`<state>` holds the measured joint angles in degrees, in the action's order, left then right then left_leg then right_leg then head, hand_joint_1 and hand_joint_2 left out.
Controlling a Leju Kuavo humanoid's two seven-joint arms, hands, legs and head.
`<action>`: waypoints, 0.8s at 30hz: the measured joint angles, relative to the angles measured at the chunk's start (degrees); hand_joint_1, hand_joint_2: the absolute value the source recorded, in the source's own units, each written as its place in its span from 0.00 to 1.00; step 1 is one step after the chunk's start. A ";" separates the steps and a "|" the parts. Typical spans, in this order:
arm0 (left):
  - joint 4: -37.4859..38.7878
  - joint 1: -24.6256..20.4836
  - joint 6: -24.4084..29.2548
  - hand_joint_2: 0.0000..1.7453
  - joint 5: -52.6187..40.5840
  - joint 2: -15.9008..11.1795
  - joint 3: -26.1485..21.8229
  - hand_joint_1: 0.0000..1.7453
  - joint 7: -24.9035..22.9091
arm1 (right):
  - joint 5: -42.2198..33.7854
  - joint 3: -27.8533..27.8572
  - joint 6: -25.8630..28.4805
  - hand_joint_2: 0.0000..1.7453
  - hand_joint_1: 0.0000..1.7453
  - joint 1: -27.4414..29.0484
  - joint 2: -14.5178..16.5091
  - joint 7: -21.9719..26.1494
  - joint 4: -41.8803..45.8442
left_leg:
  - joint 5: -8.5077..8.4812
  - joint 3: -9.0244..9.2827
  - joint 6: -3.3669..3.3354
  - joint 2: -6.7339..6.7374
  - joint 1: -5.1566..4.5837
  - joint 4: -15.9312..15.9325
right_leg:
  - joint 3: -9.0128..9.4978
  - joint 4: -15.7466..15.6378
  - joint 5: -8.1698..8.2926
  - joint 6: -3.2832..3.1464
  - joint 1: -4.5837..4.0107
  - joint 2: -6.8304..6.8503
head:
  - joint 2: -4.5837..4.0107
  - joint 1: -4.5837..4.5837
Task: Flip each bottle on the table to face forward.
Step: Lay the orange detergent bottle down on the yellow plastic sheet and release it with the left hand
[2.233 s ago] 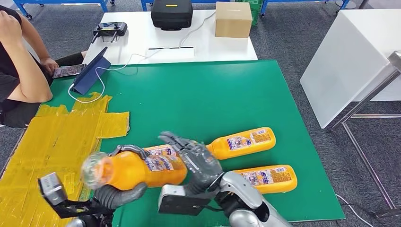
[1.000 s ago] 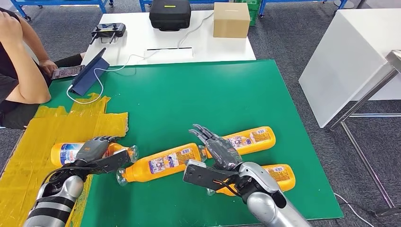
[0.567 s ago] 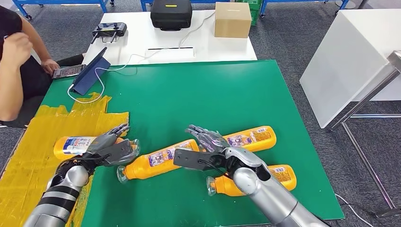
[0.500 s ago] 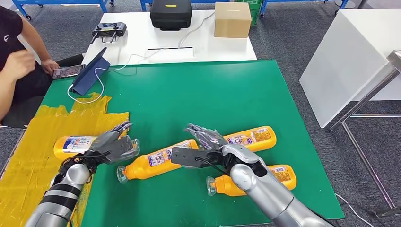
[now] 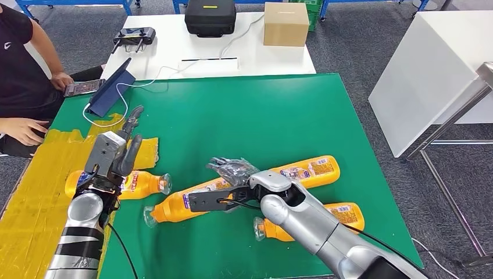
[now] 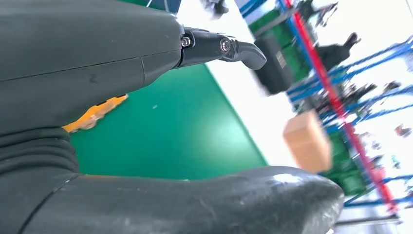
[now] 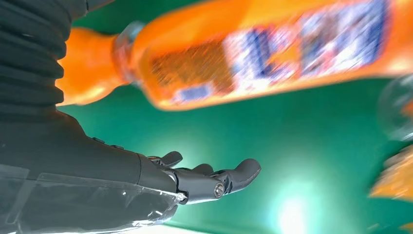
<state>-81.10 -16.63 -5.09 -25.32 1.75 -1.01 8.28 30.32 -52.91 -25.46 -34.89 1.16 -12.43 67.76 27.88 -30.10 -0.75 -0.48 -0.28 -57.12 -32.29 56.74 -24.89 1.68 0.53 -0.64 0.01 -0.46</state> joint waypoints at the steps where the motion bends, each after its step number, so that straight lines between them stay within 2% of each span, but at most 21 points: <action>1: -1.28 0.44 0.48 0.00 1.00 0.40 -0.23 0.00 -0.02 | -0.73 -0.73 -0.56 1.00 0.00 -0.31 0.29 0.15 -0.27 | 0.00 0.00 0.00 -0.01 0.00 0.00 | 0.00 0.00 0.00 0.00 0.00 0.00 | 0.00 0.01; 13: -8.66 3.78 2.51 0.00 5.20 2.86 -0.46 0.00 0.57 | -2.88 -8.04 -2.13 1.00 0.00 -3.30 1.35 0.33 -3.27 | 0.00 0.00 0.00 -0.03 -0.02 0.00 | 0.00 -0.01 0.00 0.00 0.00 0.01 | -0.01 0.00; 19: -10.10 4.42 2.99 0.00 7.18 3.76 0.21 0.00 0.94 | 6.58 -12.52 1.60 1.00 0.00 -4.88 1.08 2.80 -8.53 | 0.00 0.01 0.00 -0.03 -0.02 0.00 | 0.00 -0.01 0.00 0.00 0.00 0.01 | 0.00 0.00; 24: -10.20 4.44 2.34 0.00 8.78 4.54 0.58 0.00 1.00 | 14.22 -13.38 6.41 1.00 0.00 -4.89 1.58 5.54 -16.74 | 0.00 0.03 0.00 -0.03 -0.02 -0.01 | 0.01 -0.01 0.00 0.00 0.00 0.02 | -0.01 0.00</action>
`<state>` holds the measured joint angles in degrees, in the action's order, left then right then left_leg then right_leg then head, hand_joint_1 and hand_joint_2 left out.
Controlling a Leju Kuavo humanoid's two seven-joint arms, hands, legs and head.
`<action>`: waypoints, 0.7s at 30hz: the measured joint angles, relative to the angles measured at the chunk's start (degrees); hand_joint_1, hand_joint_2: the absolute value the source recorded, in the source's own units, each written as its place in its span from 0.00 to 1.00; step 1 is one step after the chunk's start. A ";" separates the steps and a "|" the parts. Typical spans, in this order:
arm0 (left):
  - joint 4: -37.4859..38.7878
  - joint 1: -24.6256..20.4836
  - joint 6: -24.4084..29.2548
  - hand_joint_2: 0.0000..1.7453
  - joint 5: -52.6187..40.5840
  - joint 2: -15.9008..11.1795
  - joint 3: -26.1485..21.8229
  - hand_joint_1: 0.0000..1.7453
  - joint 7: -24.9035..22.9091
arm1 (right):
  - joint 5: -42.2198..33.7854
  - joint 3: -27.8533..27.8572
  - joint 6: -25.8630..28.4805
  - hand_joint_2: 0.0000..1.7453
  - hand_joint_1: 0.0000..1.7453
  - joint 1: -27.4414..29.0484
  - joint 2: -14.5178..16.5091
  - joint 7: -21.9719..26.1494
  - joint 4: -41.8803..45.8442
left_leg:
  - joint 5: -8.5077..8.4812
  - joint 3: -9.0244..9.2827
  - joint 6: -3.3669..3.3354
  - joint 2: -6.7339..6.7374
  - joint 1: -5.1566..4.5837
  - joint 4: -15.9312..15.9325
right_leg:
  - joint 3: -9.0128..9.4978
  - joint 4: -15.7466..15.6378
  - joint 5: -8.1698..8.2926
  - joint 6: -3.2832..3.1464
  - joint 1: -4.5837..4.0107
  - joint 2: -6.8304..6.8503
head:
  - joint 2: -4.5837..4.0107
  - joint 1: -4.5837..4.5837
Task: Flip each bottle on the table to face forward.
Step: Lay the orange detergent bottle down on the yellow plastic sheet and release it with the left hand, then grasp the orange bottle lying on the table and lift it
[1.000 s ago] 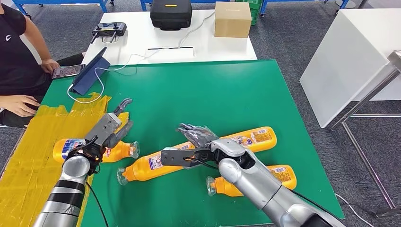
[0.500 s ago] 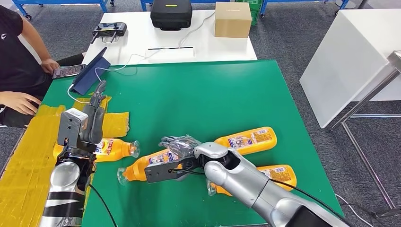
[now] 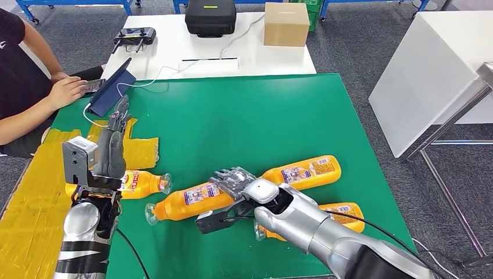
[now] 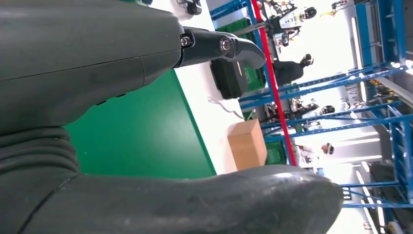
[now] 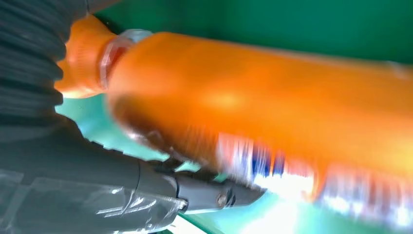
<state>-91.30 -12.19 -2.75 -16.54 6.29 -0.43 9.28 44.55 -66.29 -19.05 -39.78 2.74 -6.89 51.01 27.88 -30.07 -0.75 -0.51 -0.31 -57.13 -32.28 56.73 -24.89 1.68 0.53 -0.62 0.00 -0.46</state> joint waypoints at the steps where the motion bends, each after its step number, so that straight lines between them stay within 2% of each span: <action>1: -0.07 -0.01 -0.06 0.00 0.26 0.16 0.14 0.00 0.02 | 1.17 0.03 0.75 1.00 0.00 0.04 0.23 0.63 -1.83 | 0.00 0.00 0.00 0.00 0.00 0.00 | 0.00 0.00 0.00 0.00 0.00 0.00 | 0.00 0.01; 5: -0.78 -0.21 -0.26 0.00 0.89 0.85 0.86 0.00 -0.90 | 3.37 0.54 1.54 1.00 0.00 -0.13 1.38 2.10 -7.14 | 0.01 0.12 0.00 0.08 0.00 0.00 | 0.06 -0.01 0.00 0.00 0.00 -0.05 | 0.00 0.01; 6: -0.96 -0.27 -0.30 0.00 1.04 0.99 1.04 0.00 -1.20 | 3.59 0.72 1.43 1.00 0.03 -0.23 1.65 2.42 -7.97 | 0.02 0.18 0.00 0.12 0.00 0.00 | 0.10 -0.02 0.00 0.00 0.00 -0.07 | 0.00 0.01; 10: -1.22 -0.31 -0.21 0.00 1.56 1.33 1.34 0.00 -1.05 | 3.87 1.38 1.24 1.00 1.00 -0.52 2.19 3.64 -10.25 | 0.04 0.43 0.01 0.22 0.00 0.02 | 0.33 -0.04 0.00 0.00 -0.01 -0.09 | 0.00 0.02; 21: -2.76 -0.19 -0.09 0.00 1.60 1.84 1.37 0.00 -2.01 | 3.62 3.73 1.62 1.00 1.00 0.30 3.85 1.19 -10.85 | -0.07 0.55 0.04 0.25 0.01 0.03 | 0.44 -0.05 0.15 -0.17 -0.05 -0.09 | 0.01 0.01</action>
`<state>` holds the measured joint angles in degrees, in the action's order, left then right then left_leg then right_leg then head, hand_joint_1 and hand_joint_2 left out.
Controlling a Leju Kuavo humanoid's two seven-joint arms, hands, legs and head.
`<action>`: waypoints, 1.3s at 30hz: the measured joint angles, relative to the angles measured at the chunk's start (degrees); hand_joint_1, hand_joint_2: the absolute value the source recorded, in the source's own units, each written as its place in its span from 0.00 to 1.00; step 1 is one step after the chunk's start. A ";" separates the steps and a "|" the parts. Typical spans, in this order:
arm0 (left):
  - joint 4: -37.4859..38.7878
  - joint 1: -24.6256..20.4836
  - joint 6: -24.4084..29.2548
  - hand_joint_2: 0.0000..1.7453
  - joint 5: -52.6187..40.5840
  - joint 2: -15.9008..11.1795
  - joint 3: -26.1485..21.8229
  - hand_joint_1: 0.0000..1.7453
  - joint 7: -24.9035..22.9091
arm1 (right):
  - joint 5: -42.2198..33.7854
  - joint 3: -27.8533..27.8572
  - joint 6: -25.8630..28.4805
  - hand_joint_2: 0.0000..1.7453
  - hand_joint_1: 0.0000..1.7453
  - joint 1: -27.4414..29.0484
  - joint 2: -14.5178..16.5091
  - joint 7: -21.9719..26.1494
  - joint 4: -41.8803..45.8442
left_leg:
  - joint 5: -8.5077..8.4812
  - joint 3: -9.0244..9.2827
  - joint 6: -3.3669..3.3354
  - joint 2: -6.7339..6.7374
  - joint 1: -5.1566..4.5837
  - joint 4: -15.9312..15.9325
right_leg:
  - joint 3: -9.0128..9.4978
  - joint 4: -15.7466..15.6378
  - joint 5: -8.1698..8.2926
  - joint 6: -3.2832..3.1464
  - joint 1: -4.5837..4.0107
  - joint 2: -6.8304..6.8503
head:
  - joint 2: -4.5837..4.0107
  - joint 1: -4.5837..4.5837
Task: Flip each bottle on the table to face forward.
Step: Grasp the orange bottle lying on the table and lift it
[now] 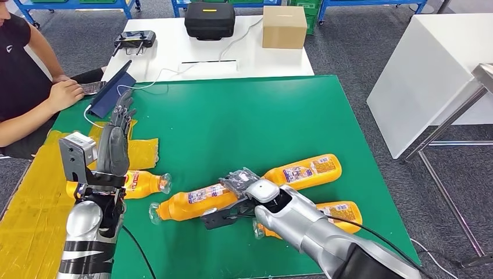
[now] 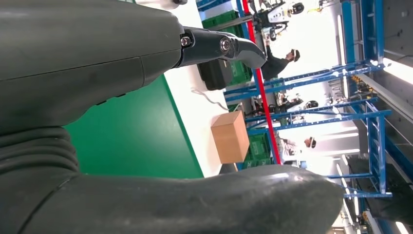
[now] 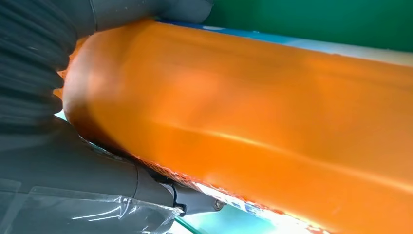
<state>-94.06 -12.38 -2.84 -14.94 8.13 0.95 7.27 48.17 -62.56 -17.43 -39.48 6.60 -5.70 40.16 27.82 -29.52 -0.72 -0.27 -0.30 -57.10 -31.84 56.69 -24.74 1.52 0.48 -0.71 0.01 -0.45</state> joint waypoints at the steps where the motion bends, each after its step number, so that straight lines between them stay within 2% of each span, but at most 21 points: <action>1: -0.19 0.05 -0.02 0.00 0.01 0.02 -0.01 0.00 -0.25 | -0.03 0.36 0.56 1.00 1.00 0.25 0.05 -0.35 0.16 | 0.00 -0.01 0.00 0.00 0.00 0.00 | 0.00 0.00 0.00 0.00 0.00 0.00 | -0.01 0.00; 9: -1.01 0.87 -0.73 0.00 1.51 0.10 -0.03 0.00 -2.09 | -0.57 3.72 5.43 1.00 1.00 2.83 -0.01 -3.21 2.44 | 0.00 -0.09 0.00 -0.02 0.00 0.00 | -0.07 0.01 0.00 0.00 0.00 0.00 | -0.01 -0.01; 11: -1.04 1.71 -2.07 0.50 4.82 0.16 -0.19 0.00 -2.85 | -1.13 5.35 10.45 1.00 1.00 4.49 -0.26 -4.64 3.71 | 0.00 -0.15 0.00 -0.04 0.00 0.00 | -0.10 0.01 0.00 0.01 0.00 0.01 | -0.01 -0.01; 13: -1.16 3.34 -2.81 1.00 9.28 0.32 -0.71 0.00 -2.75 | -2.17 8.51 18.02 1.00 1.00 7.40 -0.69 -6.08 6.54 | 0.00 -0.25 0.00 -0.06 0.00 0.00 | -0.18 0.01 0.00 0.01 0.00 0.01 | -0.01 -0.02; 15: -1.92 5.26 -1.17 1.00 12.20 0.61 -1.60 0.00 -1.11 | -3.67 12.87 24.57 1.00 1.00 11.00 -1.15 -6.49 11.33 | 0.00 -0.37 0.00 -0.04 0.00 0.00 | -0.30 0.02 -0.01 0.01 0.00 0.01 | -0.01 -0.01; 17: -3.45 6.65 3.68 1.00 12.12 0.98 -2.75 0.00 2.30 | -5.26 17.27 27.95 1.00 1.00 14.36 -1.46 -6.13 16.84 | 0.01 -0.50 0.00 -0.05 0.01 -0.01 | -0.42 0.02 -0.01 0.01 0.00 0.01 | -0.01 -0.02; 21: -7.70 7.44 15.76 1.00 7.38 1.30 -5.20 0.00 9.00 | -7.38 23.22 29.17 1.00 1.00 18.83 -1.79 -4.67 25.07 | 0.01 -0.63 0.00 -0.10 0.01 0.00 | -0.53 0.02 -0.01 0.01 0.00 0.03 | -0.01 -0.01; 24: -10.04 7.70 19.22 1.00 8.10 1.35 -6.68 0.00 9.31 | -8.94 25.55 30.59 1.00 1.00 20.87 -1.87 -2.98 28.39 | 0.01 -0.62 0.00 -0.10 0.01 0.00 | -0.54 0.01 -0.01 0.01 0.00 0.03 | -0.01 -0.01; 27: -11.07 8.42 17.37 1.00 13.71 1.37 -7.46 0.00 6.26 | -10.90 27.42 32.84 1.00 1.00 22.72 -1.90 -1.34 30.92 | 0.00 -0.61 0.00 -0.13 0.01 0.00 | -0.54 0.01 -0.01 0.01 0.00 0.03 | -0.01 -0.02; 33: -11.18 11.05 5.85 1.00 28.19 1.38 -5.27 0.00 -3.92 | -12.60 29.51 34.75 1.00 1.00 25.24 -2.14 0.07 35.21 | 0.01 -0.62 -0.01 -0.06 -0.01 0.00 | -0.55 0.01 -0.01 0.01 0.02 0.03 | -0.01 -0.01; 39: -11.18 12.80 0.89 1.00 34.03 1.29 -2.77 0.00 -7.74 | -12.99 29.84 34.72 1.00 1.00 25.88 -2.48 0.56 37.26 | 0.01 -0.65 -0.01 -0.07 -0.01 0.00 | -0.60 0.00 -0.01 0.01 0.03 0.03 | -0.01 -0.01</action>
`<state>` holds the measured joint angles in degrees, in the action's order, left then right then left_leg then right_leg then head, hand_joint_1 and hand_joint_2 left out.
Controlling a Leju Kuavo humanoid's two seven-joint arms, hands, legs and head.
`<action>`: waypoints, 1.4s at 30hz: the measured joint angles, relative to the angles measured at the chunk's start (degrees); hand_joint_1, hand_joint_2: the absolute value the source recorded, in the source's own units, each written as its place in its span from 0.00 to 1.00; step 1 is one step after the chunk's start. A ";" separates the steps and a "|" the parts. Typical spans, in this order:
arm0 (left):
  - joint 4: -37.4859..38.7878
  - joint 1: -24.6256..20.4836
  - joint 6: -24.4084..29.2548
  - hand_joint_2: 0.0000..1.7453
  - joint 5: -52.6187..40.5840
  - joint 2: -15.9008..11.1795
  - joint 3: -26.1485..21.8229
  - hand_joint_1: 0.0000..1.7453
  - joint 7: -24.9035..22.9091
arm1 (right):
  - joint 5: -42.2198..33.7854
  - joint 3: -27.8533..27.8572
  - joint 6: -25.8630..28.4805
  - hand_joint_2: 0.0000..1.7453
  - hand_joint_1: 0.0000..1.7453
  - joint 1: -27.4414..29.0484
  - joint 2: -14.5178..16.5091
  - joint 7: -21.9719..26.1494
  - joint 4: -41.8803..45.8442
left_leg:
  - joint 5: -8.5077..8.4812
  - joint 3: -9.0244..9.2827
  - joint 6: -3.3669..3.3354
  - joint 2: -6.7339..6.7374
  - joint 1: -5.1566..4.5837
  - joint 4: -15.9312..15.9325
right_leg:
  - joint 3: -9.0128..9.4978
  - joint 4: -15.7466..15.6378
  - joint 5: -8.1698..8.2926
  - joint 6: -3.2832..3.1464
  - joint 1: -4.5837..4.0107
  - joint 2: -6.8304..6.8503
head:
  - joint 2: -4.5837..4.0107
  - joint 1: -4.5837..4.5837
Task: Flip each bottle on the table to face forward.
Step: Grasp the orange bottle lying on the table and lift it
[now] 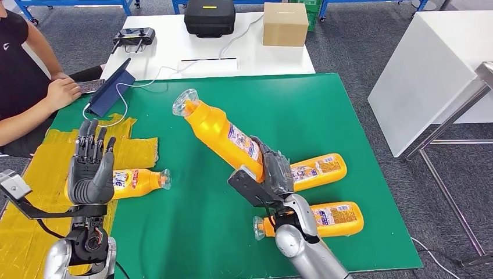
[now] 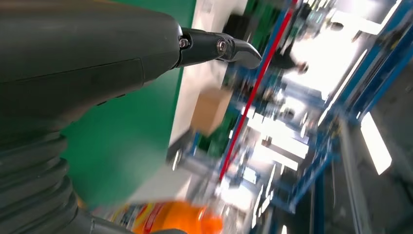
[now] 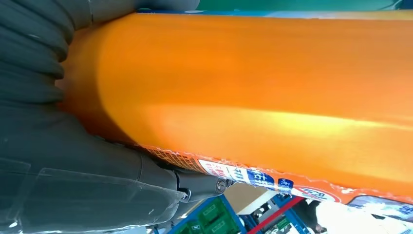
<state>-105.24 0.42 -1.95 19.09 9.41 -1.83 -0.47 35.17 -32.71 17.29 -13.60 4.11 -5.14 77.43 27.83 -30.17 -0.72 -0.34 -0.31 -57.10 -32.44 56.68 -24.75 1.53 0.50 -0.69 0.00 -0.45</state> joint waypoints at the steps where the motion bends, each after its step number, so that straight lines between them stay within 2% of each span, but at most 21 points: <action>1: 0.01 0.35 -2.12 1.00 2.32 -0.10 0.47 0.00 -1.31 | -0.12 0.00 -0.12 1.00 1.00 0.01 -0.04 0.28 0.22 | 0.00 0.00 0.00 0.00 0.00 0.00 | 0.00 0.00 0.00 0.00 0.00 0.00 | 0.00 0.00; 5: 0.04 2.41 -10.93 1.00 8.64 -0.63 3.76 0.00 -3.75 | -0.81 -0.54 -2.02 1.00 1.00 0.02 -0.43 1.25 1.58 | 0.00 -0.01 0.00 0.01 0.01 0.00 | -0.01 0.00 0.00 0.00 0.00 0.00 | 0.01 0.00; 8: 0.04 3.41 -13.40 1.00 8.42 -1.03 6.58 0.00 -3.25 | -1.17 -1.69 -3.91 1.00 1.00 0.02 -0.87 1.28 2.92 | 0.00 -0.03 0.00 0.00 0.01 0.00 | -0.01 0.00 0.00 0.00 -0.01 0.00 | 0.00 -0.01; 13: 0.04 4.00 -14.29 1.00 7.69 -1.43 9.04 0.00 -2.82 | -1.45 -3.18 -5.43 1.00 1.00 -0.03 -1.28 1.15 4.31 | 0.00 -0.04 0.00 -0.01 0.01 0.00 | -0.01 0.00 0.00 0.00 -0.01 0.00 | 0.00 0.00; 21: -0.17 4.38 -15.69 1.00 5.16 -1.62 11.94 0.00 -0.88 | -2.07 -8.13 -11.04 1.00 1.00 -2.08 -1.91 -0.29 6.07 | 0.00 -0.04 0.00 -0.06 0.01 0.00 | -0.01 0.00 0.00 0.00 -0.01 0.01 | 0.01 0.01; 25: -0.47 4.34 -15.35 1.00 3.57 -1.63 11.98 0.00 0.19 | -2.64 -11.15 -13.69 1.00 1.00 -3.78 -2.22 -0.77 6.98 | 0.00 -0.06 0.00 -0.01 0.01 0.00 | -0.01 0.01 0.00 0.00 -0.01 0.01 | 0.00 -0.01; 33: -0.44 4.17 -15.29 1.00 3.25 -1.53 10.85 0.00 0.34 | -4.32 -21.14 -18.20 1.00 1.00 -8.20 -2.51 -2.03 9.85 | -0.01 -0.07 0.00 -0.05 0.02 0.00 | -0.05 0.01 0.00 0.00 -0.03 0.01 | 0.00 -0.01; 38: -0.44 4.18 -15.34 1.00 3.25 -1.52 10.73 0.00 0.54 | -4.98 -23.28 -18.78 1.00 1.00 -9.71 -2.86 -2.25 10.33 | -0.01 -0.08 0.00 -0.01 0.01 0.00 | -0.05 0.01 0.00 0.00 -0.01 0.01 | 0.01 -0.01; 42: -0.44 4.22 -15.31 1.00 3.31 -1.52 10.37 0.07 1.14 | -5.51 -24.58 -19.21 1.00 1.00 -10.82 -3.22 -2.61 11.08 | -0.01 -0.08 0.00 -0.03 0.00 0.00 | -0.05 0.01 0.00 0.00 0.00 0.01 | 0.01 -0.01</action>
<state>-105.68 4.64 -17.26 22.40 7.89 8.55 0.67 29.67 -57.30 -1.91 -24.42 0.90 -7.75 88.51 27.82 -30.25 -0.73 -0.37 -0.30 -57.11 -32.49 56.69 -24.75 1.53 0.50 -0.68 0.01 -0.46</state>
